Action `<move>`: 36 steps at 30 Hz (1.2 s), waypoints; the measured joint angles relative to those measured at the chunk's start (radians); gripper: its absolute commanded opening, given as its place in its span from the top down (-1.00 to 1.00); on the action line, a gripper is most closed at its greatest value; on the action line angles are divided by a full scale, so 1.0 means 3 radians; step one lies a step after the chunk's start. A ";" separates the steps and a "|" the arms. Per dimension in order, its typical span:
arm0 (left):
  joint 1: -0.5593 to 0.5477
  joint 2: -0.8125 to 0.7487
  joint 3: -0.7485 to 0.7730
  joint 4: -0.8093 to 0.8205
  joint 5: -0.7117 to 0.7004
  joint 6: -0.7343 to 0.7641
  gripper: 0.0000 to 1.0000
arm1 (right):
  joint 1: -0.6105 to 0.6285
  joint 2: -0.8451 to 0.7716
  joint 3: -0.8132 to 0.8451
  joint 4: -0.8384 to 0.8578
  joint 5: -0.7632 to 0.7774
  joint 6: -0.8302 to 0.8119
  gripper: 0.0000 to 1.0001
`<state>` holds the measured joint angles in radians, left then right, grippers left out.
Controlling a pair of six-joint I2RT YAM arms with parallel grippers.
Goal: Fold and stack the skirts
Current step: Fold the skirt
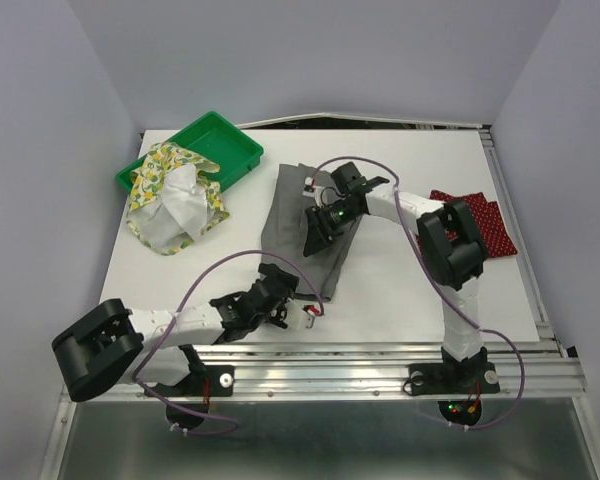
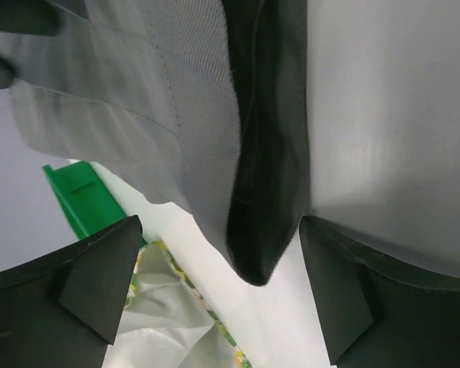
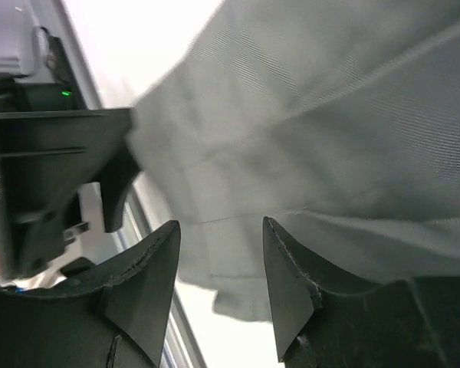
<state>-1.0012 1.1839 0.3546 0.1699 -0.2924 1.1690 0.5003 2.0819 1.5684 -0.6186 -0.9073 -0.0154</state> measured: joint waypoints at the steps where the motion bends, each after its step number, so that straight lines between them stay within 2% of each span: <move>1: -0.0003 0.0042 -0.0025 0.0122 -0.0042 0.0060 -0.80 | 0.0018 0.0097 -0.0031 0.0009 0.0008 -0.0017 -0.01; 2: -0.0004 0.0117 -0.0053 0.0281 -0.0081 0.0128 -0.71 | 0.0022 0.0159 -0.0055 0.0008 0.0015 -0.0031 0.00; 5: -0.0004 0.0261 -0.0064 0.0481 -0.0107 0.0203 -0.64 | 0.0006 0.0384 -0.0125 0.0005 -0.0022 -0.0048 0.05; 9: -0.0004 0.0267 -0.0064 0.0520 0.0048 0.0231 -0.51 | -0.0024 0.0420 -0.0132 0.0008 -0.0081 -0.0052 0.07; 11: -0.0005 0.0230 -0.0065 0.0516 0.0172 0.0228 -0.29 | -0.0025 0.0422 -0.0139 0.0011 -0.0085 -0.0055 0.08; 12: -0.0008 0.0205 -0.0065 0.0518 0.0207 0.0230 -0.07 | -0.0027 0.0422 -0.0149 0.0019 -0.0093 -0.0064 0.08; 14: -0.0010 0.0169 -0.0064 0.0518 0.0273 0.0196 0.16 | -0.0029 0.0422 -0.0161 0.0031 -0.0108 -0.0076 0.08; 18: -0.0011 0.0126 -0.0062 0.0436 0.0352 0.0118 0.79 | -0.0033 0.0418 -0.0211 0.0072 -0.0165 -0.0103 0.06; 19: -0.0011 0.0095 -0.0056 0.0388 0.0376 0.0081 1.00 | -0.0033 0.0416 -0.0217 0.0072 -0.0174 -0.0111 0.00; 26: -0.0017 -0.0167 0.0264 -0.0210 0.0585 -0.0217 1.00 | -0.0018 0.0261 -0.0165 -0.0039 -0.0069 -0.0153 -0.15; 32: -0.0018 -0.0298 0.0679 -0.0923 0.0912 -0.0621 1.00 | -0.0128 0.0242 0.0524 -0.0057 0.0122 -0.0120 -0.20; 36: -0.0019 -0.0389 0.0874 -0.1302 0.1139 -0.0841 1.00 | -0.0189 0.0242 0.0814 0.0172 0.0111 0.0069 -0.20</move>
<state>-1.0069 1.0672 0.6167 -0.2207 0.0494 0.9169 0.4435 2.1544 1.8126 -0.5671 -0.8742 0.0051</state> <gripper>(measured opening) 0.040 0.600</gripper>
